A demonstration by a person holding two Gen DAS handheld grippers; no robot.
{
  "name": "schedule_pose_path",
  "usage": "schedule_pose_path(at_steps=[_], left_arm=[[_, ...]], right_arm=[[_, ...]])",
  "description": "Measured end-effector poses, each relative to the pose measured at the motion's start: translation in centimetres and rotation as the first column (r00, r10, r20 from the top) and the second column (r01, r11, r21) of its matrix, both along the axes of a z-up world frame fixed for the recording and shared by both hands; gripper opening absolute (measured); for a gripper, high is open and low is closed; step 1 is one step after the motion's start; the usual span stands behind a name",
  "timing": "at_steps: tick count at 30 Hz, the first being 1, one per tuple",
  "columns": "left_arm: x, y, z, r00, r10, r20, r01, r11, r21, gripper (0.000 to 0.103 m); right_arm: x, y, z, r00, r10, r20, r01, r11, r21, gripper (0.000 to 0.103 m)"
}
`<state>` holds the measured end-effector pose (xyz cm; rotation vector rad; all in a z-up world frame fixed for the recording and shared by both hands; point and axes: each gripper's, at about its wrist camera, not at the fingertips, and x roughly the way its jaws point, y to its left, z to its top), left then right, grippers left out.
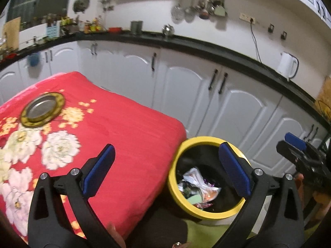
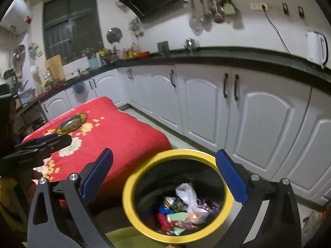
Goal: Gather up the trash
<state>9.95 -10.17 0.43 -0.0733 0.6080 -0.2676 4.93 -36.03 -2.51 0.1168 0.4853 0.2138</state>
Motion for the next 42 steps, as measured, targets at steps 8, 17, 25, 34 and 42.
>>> schedule_pose_path(at_steps=[8,17,25,34,42], left_arm=[[-3.3,4.1,1.8,0.994,0.081,0.073,-0.081,0.997,0.007,0.092],[-7.7,8.3,2.6,0.974,0.175,0.146,-0.181,0.983,0.030,0.092],[-11.6,9.7,2.1,0.956,0.203,0.212,-0.218,0.975,0.048,0.092],[-12.3,10.4,0.4,0.944,0.230,0.236,-0.241,0.970,0.022,0.092],[-12.0,11.0,-0.4,0.945,0.236,0.227,-0.243,0.970,0.001,0.092]], right_arm=[[-2.5,5.0,2.2,0.991,0.052,0.120,-0.049,0.998,-0.028,0.097],[-5.5,9.1,2.1,0.963,0.037,0.266,-0.026,0.999,-0.047,0.097],[-6.9,10.7,0.9,0.932,0.025,0.361,-0.010,0.999,-0.045,0.097],[-7.6,12.1,-0.7,0.932,0.047,0.358,-0.017,0.996,-0.087,0.097],[-7.5,12.6,-1.1,0.932,0.042,0.359,-0.010,0.996,-0.091,0.097]])
